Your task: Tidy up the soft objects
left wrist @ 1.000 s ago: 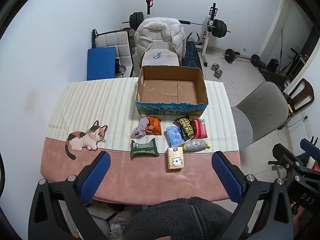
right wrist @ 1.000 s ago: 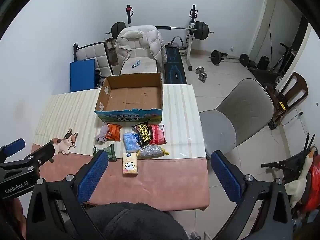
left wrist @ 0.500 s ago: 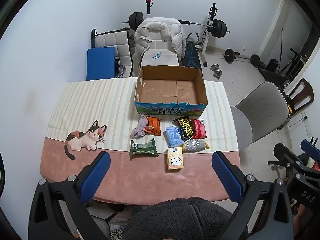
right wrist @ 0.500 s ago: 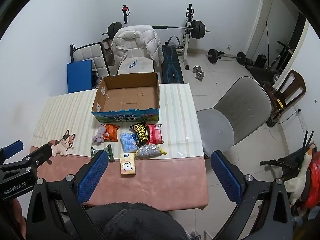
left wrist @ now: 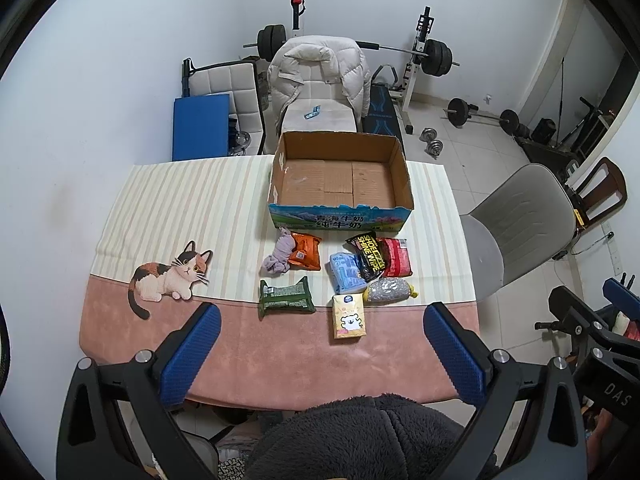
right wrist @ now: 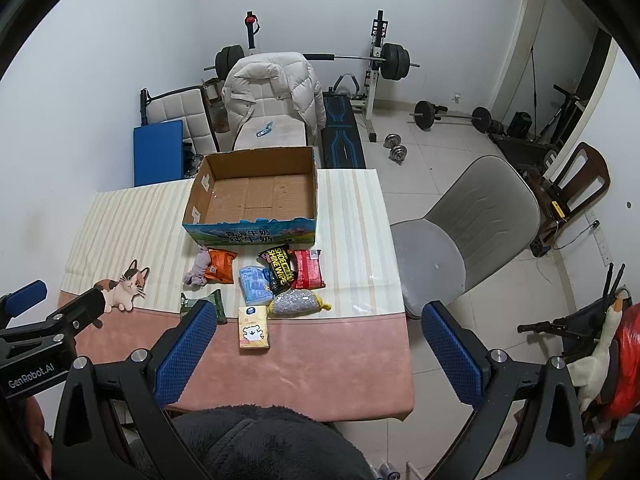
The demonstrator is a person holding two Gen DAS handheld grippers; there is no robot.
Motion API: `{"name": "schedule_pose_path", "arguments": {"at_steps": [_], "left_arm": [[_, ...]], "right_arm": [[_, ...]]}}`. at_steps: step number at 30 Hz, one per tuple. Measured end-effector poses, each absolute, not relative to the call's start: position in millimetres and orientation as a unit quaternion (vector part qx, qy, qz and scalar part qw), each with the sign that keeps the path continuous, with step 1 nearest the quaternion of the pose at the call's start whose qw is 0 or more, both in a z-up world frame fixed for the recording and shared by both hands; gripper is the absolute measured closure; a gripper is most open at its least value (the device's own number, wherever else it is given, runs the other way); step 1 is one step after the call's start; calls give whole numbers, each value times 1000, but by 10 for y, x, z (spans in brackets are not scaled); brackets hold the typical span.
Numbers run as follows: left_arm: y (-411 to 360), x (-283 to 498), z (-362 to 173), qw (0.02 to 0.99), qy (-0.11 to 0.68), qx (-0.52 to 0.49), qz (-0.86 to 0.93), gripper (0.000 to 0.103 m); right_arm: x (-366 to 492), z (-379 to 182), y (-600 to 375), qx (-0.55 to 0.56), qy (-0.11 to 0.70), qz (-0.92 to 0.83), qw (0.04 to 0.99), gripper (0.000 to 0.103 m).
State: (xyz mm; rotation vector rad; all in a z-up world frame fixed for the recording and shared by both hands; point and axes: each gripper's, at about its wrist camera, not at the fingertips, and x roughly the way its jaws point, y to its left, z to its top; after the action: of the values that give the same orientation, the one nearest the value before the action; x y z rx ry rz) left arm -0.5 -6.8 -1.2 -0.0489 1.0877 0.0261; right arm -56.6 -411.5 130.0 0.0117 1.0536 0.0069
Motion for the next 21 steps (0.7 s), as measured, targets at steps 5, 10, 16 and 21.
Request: {"name": "schedule_pose_path", "arguments": {"at_steps": [5,10,16,21], "left_arm": [[-71,6,20,857,514,-24,13,0],[-95,-9,101,859,511,-21,11,0],[-123,-17,122,860,510,-22,13,0],[-115,-22,118,860,509,-23,13,0]], "right_arm": [[-567,1344,-4132,8,498,3,867,0],[-655,1406,-4133,9,490,4,872,0],[-657,1418,-4137,8,490,5,871,0],[-659,1438,-4133,7,490,5,872,0]]}}
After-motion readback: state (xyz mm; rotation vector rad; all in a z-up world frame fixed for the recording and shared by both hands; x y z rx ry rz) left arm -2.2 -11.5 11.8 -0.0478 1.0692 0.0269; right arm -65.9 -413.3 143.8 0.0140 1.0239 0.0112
